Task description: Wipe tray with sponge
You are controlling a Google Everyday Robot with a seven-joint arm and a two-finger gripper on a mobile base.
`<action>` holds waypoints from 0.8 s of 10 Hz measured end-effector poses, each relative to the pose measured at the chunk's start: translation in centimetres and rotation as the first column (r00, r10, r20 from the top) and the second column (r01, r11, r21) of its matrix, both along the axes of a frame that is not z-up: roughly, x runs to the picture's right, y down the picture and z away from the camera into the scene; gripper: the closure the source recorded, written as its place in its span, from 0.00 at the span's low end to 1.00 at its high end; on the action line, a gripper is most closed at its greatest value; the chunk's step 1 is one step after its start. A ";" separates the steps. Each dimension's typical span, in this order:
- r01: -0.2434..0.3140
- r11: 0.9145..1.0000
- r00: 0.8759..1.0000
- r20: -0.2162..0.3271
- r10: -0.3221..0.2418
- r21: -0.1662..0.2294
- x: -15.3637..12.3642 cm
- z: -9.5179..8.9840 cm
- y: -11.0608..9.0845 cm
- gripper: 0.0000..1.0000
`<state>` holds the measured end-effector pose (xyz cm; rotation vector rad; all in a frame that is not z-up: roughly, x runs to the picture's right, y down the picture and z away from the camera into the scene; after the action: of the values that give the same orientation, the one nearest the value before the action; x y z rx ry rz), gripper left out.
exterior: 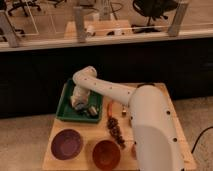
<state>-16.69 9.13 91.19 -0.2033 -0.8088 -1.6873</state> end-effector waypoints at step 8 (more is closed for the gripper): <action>-0.023 0.999 0.994 -0.103 0.020 -0.024 3.5 2.8 -0.9 1.00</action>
<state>-13.18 8.22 93.96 -0.2958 -0.7535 -1.6334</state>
